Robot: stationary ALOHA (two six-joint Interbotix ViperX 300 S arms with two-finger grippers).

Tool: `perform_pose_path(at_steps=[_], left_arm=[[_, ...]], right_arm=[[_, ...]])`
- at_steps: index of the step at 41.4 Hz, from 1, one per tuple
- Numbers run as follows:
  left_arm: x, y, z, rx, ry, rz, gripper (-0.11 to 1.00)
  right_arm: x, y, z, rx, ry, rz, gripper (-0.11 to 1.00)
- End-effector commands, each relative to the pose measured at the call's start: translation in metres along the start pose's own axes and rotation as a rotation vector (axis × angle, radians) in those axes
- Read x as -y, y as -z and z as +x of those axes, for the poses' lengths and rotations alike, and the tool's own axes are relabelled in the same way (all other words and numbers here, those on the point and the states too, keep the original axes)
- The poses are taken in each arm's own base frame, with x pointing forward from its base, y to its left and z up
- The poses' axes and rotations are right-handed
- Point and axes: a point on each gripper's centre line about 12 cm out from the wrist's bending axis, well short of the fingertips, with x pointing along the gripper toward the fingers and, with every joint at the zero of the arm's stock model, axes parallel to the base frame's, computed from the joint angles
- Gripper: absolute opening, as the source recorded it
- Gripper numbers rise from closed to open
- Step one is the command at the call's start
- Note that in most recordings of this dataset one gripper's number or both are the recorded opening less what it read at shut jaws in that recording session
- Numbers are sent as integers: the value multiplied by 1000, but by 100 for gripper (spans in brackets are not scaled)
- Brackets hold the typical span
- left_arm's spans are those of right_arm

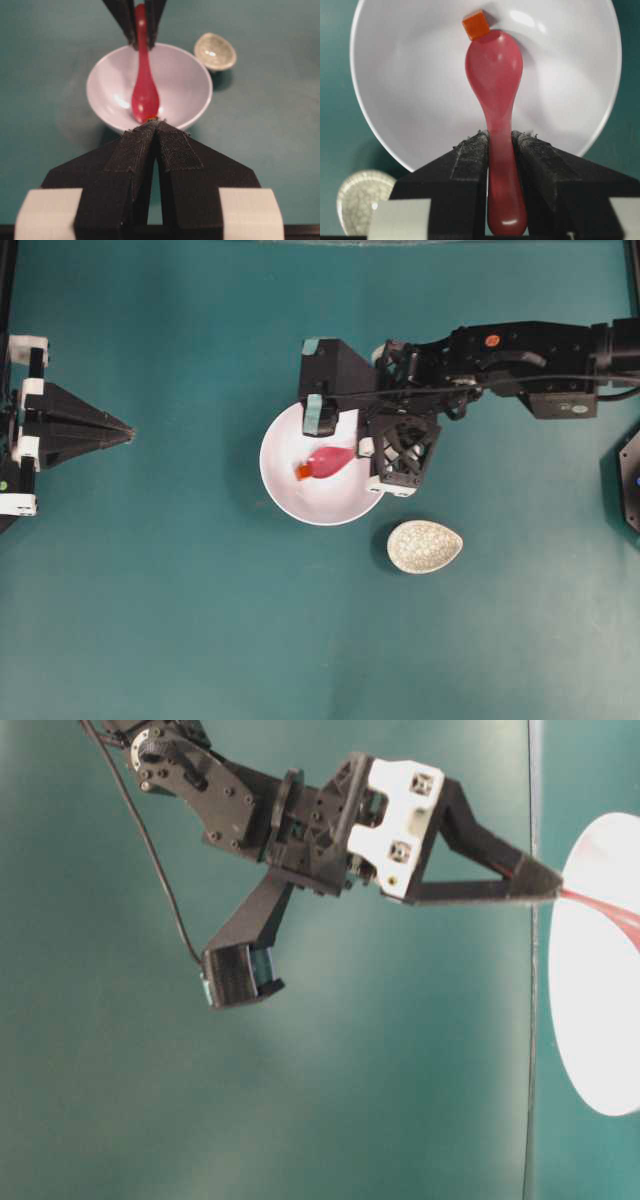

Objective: Grip the spoon and scoop the red block from the bowl with right arm.

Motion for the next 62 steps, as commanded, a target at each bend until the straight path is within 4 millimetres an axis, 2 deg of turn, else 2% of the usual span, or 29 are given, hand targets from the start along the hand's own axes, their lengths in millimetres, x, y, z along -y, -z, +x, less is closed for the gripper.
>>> perform_pose_path(at_steps=[1, 41, 62], left_arm=[[-1, -6, 1, 15, -3, 4, 0], [-1, -5, 1, 14, -3, 8, 0], [-1, -5, 1, 14, -3, 8, 0]], right_arm=[[-5, -16, -12, 59, -5, -9, 24], [-11, -29, -18, 150, -12, 5, 24], [-10, -18, -26, 191, -6, 10, 24]])
